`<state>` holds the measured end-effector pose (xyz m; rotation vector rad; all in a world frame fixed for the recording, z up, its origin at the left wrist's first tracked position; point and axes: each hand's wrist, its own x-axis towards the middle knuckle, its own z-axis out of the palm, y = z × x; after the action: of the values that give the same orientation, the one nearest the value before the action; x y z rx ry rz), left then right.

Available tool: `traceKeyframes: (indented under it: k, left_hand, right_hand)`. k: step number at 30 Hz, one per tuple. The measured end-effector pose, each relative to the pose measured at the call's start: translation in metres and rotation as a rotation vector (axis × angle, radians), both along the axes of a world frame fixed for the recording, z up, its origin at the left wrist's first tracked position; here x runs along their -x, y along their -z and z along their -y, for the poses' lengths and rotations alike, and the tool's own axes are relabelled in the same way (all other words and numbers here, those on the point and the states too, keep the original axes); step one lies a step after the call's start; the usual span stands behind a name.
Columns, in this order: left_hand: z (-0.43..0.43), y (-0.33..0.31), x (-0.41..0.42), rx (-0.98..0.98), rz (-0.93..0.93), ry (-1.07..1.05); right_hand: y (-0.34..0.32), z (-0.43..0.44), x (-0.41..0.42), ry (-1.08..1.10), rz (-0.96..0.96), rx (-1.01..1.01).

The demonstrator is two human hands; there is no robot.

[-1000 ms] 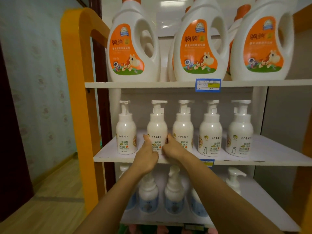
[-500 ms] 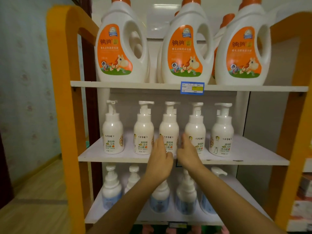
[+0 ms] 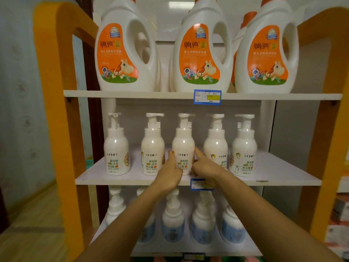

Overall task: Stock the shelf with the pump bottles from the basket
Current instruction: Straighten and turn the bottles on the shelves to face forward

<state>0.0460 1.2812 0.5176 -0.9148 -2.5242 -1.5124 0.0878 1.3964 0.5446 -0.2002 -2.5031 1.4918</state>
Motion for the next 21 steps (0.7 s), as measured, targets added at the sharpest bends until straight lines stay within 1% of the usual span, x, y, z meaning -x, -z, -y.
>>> traceKeyframes:
  k: [4, 8, 12, 16, 21]
  left_hand:
    - [-0.006, 0.001, 0.001, 0.039, 0.000, 0.009]
    - [-0.006, 0.000, 0.001, 0.061, -0.001, 0.033]
    - [-0.006, 0.001, -0.001, 0.052, 0.009, 0.043]
    - [-0.007, -0.002, -0.003, 0.039, 0.018, 0.046]
    - [-0.010, 0.000, -0.004, 0.033, 0.017, 0.045]
  right_hand:
    - [0.002, -0.004, 0.003, 0.033, -0.011, -0.011]
    - [0.001, -0.009, -0.001, 0.039, -0.007, -0.064]
    - [0.001, -0.010, 0.000, 0.044, -0.004, -0.075]
    - [0.005, -0.010, 0.000, 0.048, -0.040, -0.073]
    - [0.002, -0.010, -0.001, 0.081, -0.024, -0.067]
